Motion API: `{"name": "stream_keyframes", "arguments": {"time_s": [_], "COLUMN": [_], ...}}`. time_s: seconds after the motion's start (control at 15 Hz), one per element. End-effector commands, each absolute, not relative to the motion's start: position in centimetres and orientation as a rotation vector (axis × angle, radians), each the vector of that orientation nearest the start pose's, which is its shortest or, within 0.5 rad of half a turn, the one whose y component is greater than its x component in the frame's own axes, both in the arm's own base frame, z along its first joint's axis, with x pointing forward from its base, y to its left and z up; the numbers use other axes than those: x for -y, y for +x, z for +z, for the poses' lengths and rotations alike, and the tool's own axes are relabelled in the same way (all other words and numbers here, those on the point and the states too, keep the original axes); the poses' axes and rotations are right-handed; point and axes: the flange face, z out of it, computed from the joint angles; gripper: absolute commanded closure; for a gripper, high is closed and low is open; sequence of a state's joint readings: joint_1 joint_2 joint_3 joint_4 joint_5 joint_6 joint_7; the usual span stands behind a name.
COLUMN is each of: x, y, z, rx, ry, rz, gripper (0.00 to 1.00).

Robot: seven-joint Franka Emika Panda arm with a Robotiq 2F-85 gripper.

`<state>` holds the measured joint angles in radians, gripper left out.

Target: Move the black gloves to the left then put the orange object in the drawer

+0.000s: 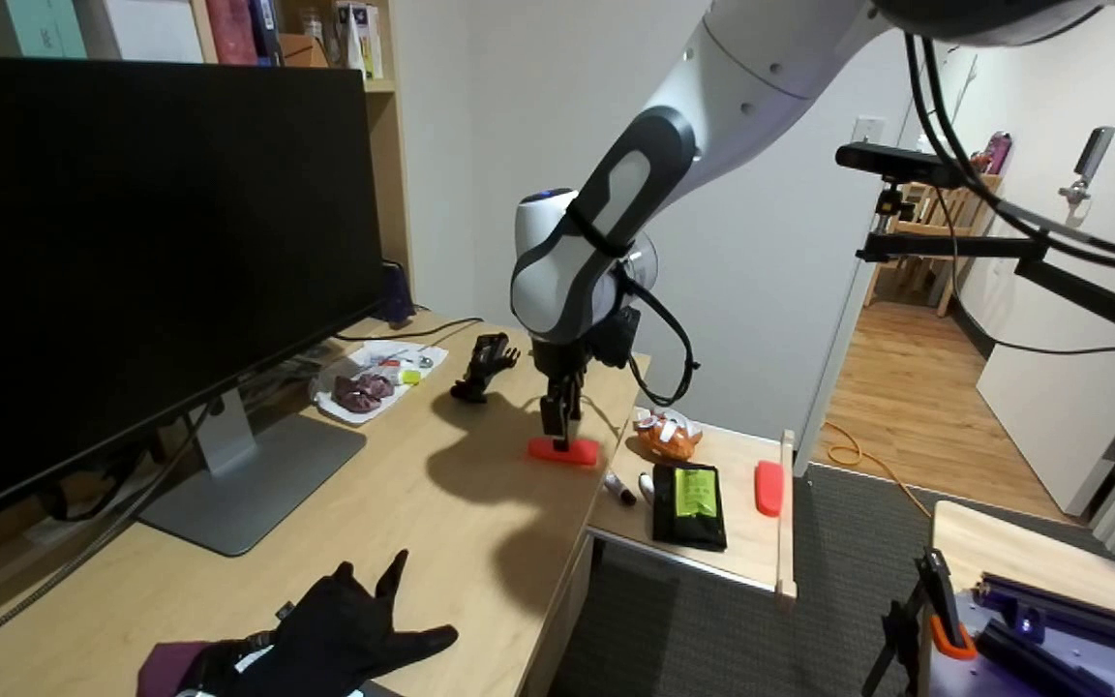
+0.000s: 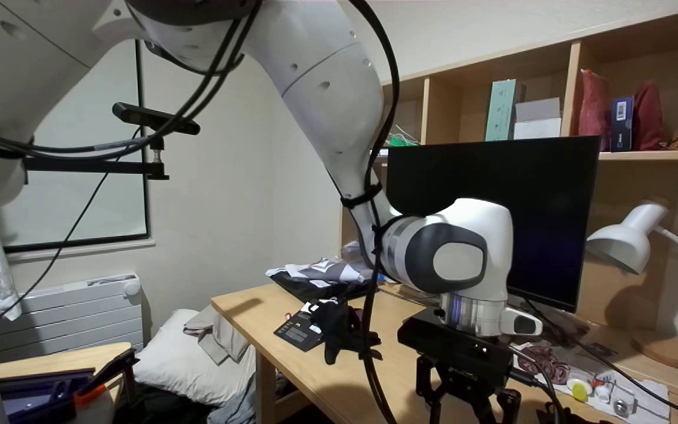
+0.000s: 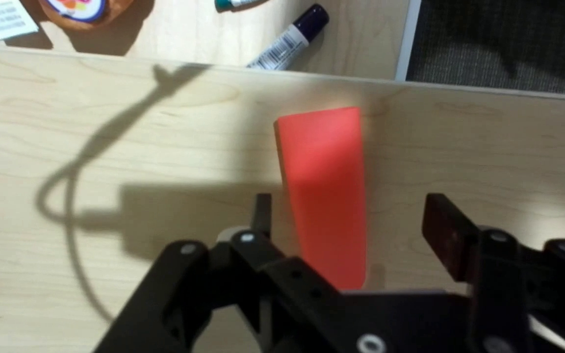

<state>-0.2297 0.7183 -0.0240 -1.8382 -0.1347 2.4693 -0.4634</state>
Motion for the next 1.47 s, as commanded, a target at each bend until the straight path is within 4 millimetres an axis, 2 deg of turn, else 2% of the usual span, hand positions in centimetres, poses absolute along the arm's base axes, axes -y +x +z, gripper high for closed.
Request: {"name": "stream_keyframes", "arguments": {"time_s": [0.0,0.53,1.2,1.27,1.4], "x": [15.4,15.2,15.9,15.9,15.7], "y": [61.0,61.1,61.5,61.6,61.6], "z": [11.7,10.3,8.9,8.9,8.9], "rx": [0.493,0.507,0.542,0.548,0.562], "ry": [-3.118,-3.106,-3.106,-3.104,-3.099], "rz": [0.164,0.181,0.181,0.180,0.178], "gripper": [0.00,0.00,0.00,0.25,0.33]}}
